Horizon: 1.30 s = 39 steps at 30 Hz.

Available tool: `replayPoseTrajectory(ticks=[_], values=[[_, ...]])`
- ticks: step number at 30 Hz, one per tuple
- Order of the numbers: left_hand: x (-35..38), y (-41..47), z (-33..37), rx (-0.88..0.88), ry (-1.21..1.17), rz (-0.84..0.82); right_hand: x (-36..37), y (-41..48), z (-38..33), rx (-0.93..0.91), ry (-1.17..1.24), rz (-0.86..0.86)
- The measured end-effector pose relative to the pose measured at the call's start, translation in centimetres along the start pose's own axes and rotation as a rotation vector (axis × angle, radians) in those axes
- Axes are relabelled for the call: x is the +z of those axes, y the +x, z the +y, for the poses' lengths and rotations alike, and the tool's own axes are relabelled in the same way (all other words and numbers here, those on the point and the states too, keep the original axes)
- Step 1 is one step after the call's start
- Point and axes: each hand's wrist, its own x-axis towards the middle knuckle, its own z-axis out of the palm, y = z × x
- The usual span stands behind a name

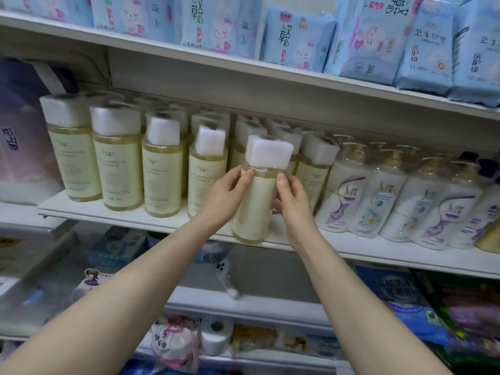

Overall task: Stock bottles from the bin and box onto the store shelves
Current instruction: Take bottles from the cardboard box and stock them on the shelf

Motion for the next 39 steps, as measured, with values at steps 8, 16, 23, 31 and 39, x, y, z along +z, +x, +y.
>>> replayPoseTrajectory(ticks=[8, 16, 23, 31, 39], values=[[1.4, -0.7, -1.3, -0.143, -0.111, -0.033, -0.2, -4.0, 3.6, -0.103, -0.365, 0.095], [1.0, -2.3, -1.9, -0.063, -0.090, -0.028, -0.4, -3.7, 2.4, 0.001, -0.319, -0.138], [0.1, -4.8, -1.5, 0.026, -0.017, -0.009, 0.4, -2.3, 2.8, 0.002, -0.365, -0.197], [0.0, -6.2, -2.5, -0.002, 0.117, 0.031, 0.1, -1.9, 3.5, -0.035, -0.373, -0.066], [0.3, -5.6, -3.6, -0.075, 0.114, -0.024, 0.5, -1.3, 3.5, -0.037, -0.439, 0.000]])
